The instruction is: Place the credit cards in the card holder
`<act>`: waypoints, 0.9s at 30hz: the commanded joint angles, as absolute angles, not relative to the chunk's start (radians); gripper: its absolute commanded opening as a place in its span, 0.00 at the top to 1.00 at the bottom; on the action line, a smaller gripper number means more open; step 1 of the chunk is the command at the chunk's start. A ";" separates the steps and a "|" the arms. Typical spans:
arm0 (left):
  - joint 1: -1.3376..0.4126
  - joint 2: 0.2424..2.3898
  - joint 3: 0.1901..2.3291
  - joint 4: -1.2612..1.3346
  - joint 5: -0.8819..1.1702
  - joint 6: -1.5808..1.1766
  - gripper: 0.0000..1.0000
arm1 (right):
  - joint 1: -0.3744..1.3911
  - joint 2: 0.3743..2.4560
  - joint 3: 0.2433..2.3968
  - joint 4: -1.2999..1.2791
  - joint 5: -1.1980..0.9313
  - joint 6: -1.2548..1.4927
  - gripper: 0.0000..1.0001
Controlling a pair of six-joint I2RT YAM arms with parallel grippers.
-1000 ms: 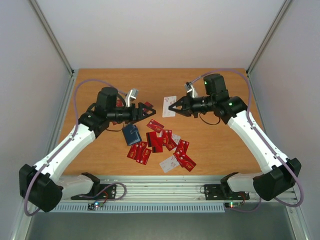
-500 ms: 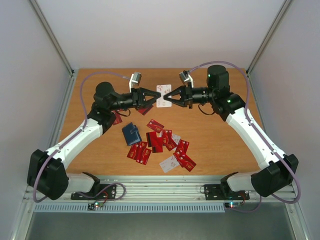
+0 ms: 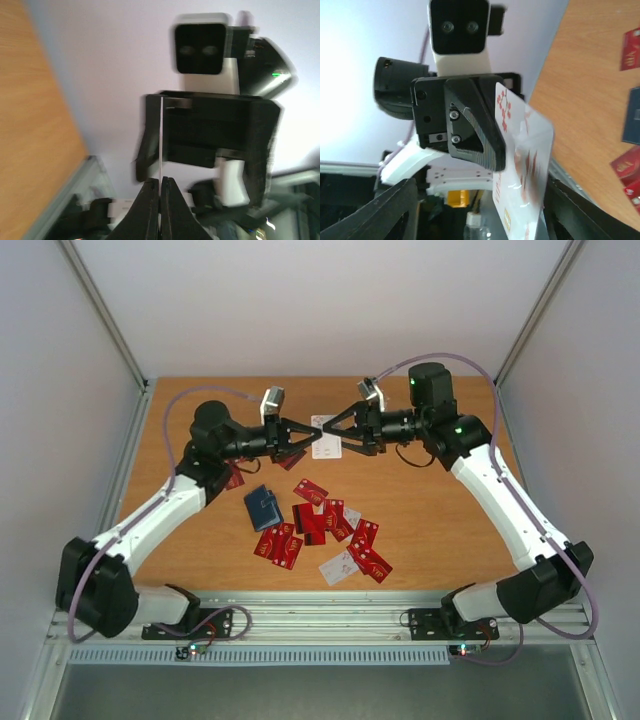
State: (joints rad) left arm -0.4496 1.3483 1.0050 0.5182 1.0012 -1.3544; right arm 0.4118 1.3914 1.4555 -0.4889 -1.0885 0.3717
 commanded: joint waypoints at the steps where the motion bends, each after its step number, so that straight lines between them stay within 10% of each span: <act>1: -0.402 1.206 1.053 -0.132 0.862 -1.026 1.00 | 0.413 1.443 1.512 -0.820 -0.908 0.164 0.30; 9: -0.358 1.070 1.116 -1.042 0.161 -0.485 1.00 | 0.509 1.542 1.394 -0.800 -0.722 0.173 0.30; 27: -0.303 1.212 0.921 -0.976 -0.004 -0.452 1.00 | 0.720 2.043 1.575 -0.512 -0.635 0.344 0.28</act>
State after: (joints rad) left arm -0.3340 1.1343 0.9409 -1.0523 -0.0212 -0.4778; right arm 0.7166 2.0071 1.5131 -0.6010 -0.6361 0.2924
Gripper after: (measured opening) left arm 0.024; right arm 0.715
